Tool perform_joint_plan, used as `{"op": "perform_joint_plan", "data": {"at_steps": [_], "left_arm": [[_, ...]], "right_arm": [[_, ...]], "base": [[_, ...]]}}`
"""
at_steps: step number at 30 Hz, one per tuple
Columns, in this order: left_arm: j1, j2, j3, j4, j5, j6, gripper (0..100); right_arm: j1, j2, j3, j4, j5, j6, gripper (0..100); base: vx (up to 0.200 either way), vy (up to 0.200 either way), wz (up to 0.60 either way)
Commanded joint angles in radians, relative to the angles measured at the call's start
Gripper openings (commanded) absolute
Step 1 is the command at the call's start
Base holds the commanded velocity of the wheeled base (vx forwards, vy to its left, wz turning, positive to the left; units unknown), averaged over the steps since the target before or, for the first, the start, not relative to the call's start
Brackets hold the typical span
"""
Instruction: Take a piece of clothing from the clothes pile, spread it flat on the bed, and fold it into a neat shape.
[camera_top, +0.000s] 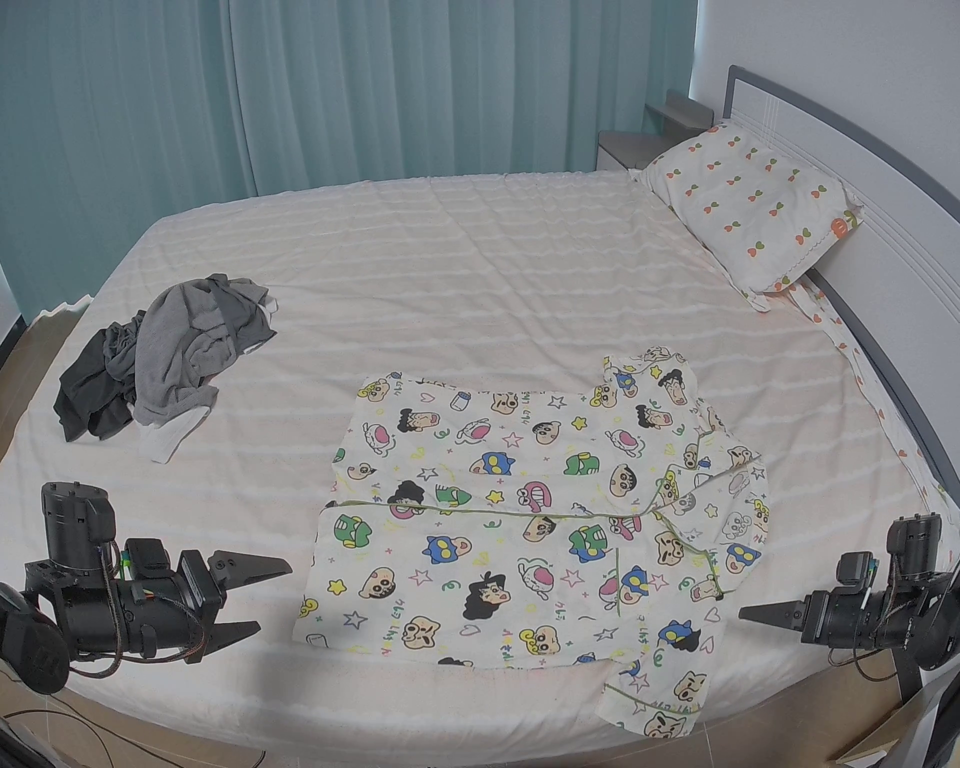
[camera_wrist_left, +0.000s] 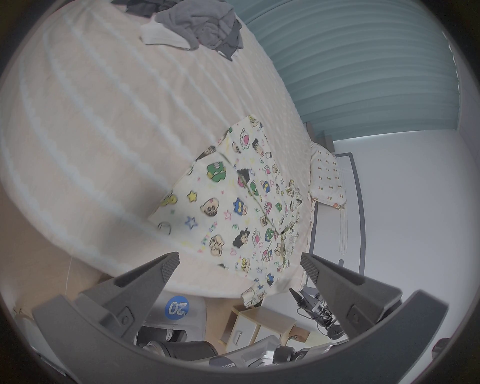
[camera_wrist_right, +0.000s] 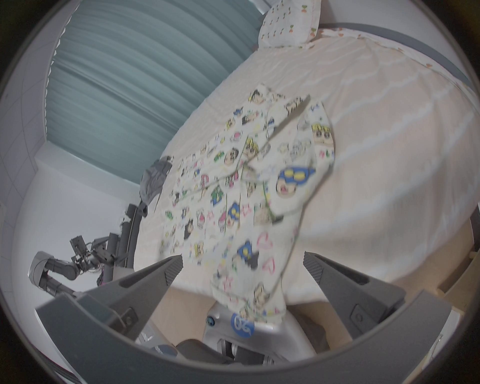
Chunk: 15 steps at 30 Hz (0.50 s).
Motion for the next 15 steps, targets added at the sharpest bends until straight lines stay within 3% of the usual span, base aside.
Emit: {"op": "perform_joint_plan", "data": {"at_steps": [1,5,11,15], "left_arm": [[0.000,0.034,0.007,-0.001,0.001,0.001,100],[-0.002,0.037,0.007,-0.001,0.000,0.001,100],[-0.003,0.060,0.007,-0.001,-0.002,0.003,100],[-0.012,0.110,-0.003,-0.007,0.007,0.004,100]], "right_arm": [[0.032,0.002,0.018,0.043,0.004,-0.039,100],[0.095,0.018,0.018,0.072,0.004,-0.054,100],[0.147,0.114,0.016,0.030,-0.009,-0.053,100],[0.138,0.182,0.016,-0.031,-0.011,-0.054,100]], "base": [[-0.200,0.000,0.00],[-0.200,0.000,0.00],[0.000,0.000,0.00],[0.000,0.000,0.00]]}}
